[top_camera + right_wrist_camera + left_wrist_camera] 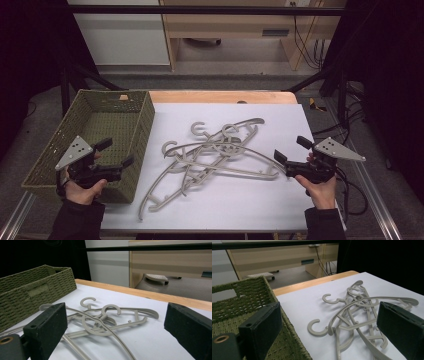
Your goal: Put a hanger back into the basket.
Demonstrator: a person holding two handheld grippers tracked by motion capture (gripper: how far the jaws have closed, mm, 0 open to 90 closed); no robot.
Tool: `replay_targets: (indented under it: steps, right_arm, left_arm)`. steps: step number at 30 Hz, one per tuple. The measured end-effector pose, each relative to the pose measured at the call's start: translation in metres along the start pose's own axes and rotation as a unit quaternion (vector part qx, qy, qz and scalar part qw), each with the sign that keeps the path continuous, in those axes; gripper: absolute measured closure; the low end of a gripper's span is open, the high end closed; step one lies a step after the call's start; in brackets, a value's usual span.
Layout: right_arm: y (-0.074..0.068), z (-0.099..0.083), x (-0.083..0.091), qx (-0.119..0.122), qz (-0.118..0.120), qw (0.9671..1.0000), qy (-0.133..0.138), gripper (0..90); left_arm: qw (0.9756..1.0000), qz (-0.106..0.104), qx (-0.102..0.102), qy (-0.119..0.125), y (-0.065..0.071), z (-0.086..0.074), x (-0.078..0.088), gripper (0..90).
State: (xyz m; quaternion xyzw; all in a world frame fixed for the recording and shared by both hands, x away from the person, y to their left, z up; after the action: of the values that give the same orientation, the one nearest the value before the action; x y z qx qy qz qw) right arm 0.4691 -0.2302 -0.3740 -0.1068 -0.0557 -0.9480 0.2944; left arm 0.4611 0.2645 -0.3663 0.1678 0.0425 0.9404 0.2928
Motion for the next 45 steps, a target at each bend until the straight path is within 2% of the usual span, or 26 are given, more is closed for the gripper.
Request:
replay_targets:
  steps: [6, 12, 15, 18, 23, 28, 29, 37, 42, 45]
  right_arm:
    - [-0.002, -0.002, -0.006, 0.013, 0.006, 0.9999, -0.009, 5.0]
    - [-0.005, -0.008, -0.016, 0.021, 0.012, 0.9993, -0.03, 6.5]
    - [-0.007, -0.012, -0.022, 0.023, 0.016, 0.9986, -0.044, 6.8]
    - [-0.006, -0.017, -0.029, 0.037, 0.016, 0.9972, -0.062, 7.8]
    - [-0.002, -0.023, -0.044, 0.035, 0.027, 0.9951, -0.089, 8.3]
    - [0.001, -0.028, -0.059, 0.032, 0.028, 0.9935, -0.105, 9.8]
    - [0.003, -0.032, -0.067, 0.033, 0.028, 0.9918, -0.12, 10.6]
    - [0.018, -0.047, -0.092, 0.022, 0.019, 0.9866, -0.16, 16.0]
    - [0.023, -0.056, -0.102, 0.018, 0.033, 0.9848, -0.17, 18.6]
    - [0.026, -0.06, -0.104, 0.031, 0.035, 0.9828, -0.178, 21.4]
  left_arm:
    - [1.0, 0.002, 0.008, 0.004, -0.003, 0.0, 0.001, 5.6]
    - [1.0, 0.004, 0.003, 0.002, -0.005, -0.001, 0.002, 5.8]
    - [1.0, 0.004, 0.007, 0.002, -0.005, -0.001, 0.001, 5.9]
    - [1.0, 0.003, 0.005, -0.001, -0.006, -0.002, 0.0, 5.9]
    - [1.0, 0.003, 0.004, -0.003, -0.007, -0.003, -0.001, 5.9]
    - [1.0, 0.005, 0.006, -0.002, -0.008, -0.003, -0.001, 6.1]
    - [1.0, 0.004, 0.006, -0.001, -0.007, -0.004, -0.001, 6.3]
    - [1.0, 0.001, 0.001, -0.006, -0.005, -0.005, -0.003, 6.3]
    - [0.9999, -0.002, -0.005, -0.009, 0.002, -0.007, -0.007, 6.3]
    - [0.9999, -0.005, -0.008, -0.01, 0.005, -0.007, -0.009, 6.2]
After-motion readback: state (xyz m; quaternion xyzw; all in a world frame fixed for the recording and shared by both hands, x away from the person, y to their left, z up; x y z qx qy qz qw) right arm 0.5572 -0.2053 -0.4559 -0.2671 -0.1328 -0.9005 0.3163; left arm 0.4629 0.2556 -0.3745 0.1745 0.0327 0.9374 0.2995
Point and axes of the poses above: each handheld gripper's, and its own axes: x roughly backward along the jaws, z roughly out of its top, y roughly to its right, the point moved 6 cm from there along -x, roughly forward along the jaws, and after that the axes turned 9 degrees about x, right-handed, at the moved point
